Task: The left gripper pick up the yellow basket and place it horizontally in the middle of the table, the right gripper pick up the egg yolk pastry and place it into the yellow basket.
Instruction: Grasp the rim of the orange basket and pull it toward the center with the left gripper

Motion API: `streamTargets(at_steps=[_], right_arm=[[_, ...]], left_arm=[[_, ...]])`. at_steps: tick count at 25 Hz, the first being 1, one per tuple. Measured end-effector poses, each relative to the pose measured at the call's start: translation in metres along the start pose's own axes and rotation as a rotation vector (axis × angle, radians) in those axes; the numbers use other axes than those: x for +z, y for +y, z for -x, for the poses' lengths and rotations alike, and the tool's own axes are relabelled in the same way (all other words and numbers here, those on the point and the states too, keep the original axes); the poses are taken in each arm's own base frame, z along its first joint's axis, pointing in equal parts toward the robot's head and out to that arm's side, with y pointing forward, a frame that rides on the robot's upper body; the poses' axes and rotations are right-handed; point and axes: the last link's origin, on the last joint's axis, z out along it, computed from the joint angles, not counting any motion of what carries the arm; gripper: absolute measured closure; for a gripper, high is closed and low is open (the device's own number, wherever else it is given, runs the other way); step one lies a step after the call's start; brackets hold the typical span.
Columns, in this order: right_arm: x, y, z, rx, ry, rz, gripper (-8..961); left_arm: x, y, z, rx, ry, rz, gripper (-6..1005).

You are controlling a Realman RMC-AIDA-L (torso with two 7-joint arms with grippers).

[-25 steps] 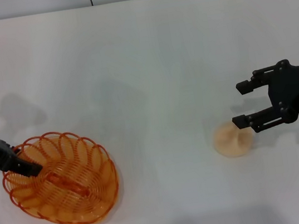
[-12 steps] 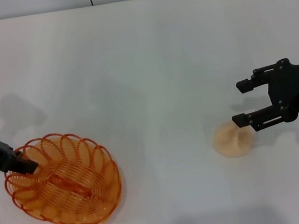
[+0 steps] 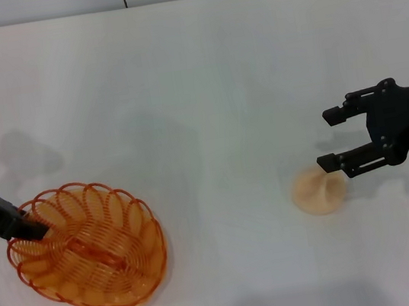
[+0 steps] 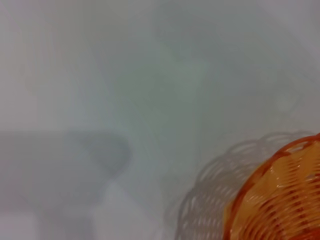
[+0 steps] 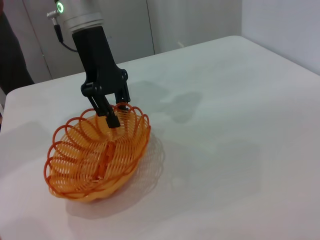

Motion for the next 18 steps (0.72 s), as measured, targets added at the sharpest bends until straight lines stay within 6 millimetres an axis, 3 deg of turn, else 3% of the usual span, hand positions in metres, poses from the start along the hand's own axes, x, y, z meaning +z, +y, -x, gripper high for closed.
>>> streamTargets(at_steps=[18], right_arm=[[-0.0012, -0.0002, 0.0017, -0.003, -0.002, -0.003, 185]], left_arm=[[0.0013, -0.0023, -0.0065, 0.013, -0.002, -0.016, 827]])
